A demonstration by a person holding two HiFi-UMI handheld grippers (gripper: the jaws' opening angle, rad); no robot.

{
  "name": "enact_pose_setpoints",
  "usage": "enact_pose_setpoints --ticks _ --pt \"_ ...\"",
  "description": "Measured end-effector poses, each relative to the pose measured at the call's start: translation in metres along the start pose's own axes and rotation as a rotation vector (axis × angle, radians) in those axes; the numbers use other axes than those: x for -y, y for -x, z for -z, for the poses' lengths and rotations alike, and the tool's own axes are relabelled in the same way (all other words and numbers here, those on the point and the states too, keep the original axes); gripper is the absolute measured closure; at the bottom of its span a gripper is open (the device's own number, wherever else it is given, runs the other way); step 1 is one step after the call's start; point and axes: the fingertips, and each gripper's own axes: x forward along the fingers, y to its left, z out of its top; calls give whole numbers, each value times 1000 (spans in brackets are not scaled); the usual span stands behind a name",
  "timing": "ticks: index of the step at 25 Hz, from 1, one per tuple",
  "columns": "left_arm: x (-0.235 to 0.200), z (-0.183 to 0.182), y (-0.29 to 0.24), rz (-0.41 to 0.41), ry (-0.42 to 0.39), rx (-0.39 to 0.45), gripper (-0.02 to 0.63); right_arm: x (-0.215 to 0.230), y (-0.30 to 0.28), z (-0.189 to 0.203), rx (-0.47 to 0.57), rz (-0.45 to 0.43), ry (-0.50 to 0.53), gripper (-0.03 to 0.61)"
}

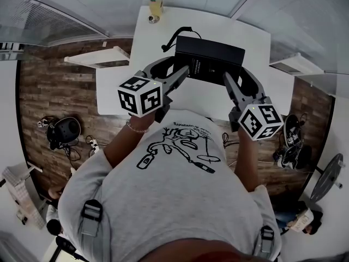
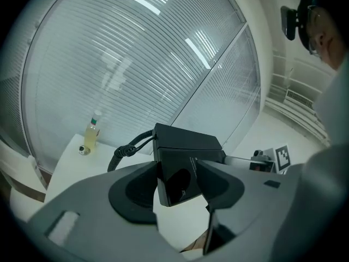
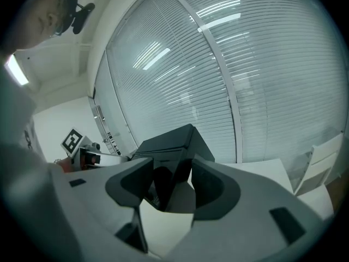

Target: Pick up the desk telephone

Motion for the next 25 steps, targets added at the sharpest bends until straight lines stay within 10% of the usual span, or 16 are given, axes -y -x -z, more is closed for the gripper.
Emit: enact_pose_setpoints --ticks 25 --pt "3 -6 2 17 -28 4 394 0 2 0 4 21 -9 374"
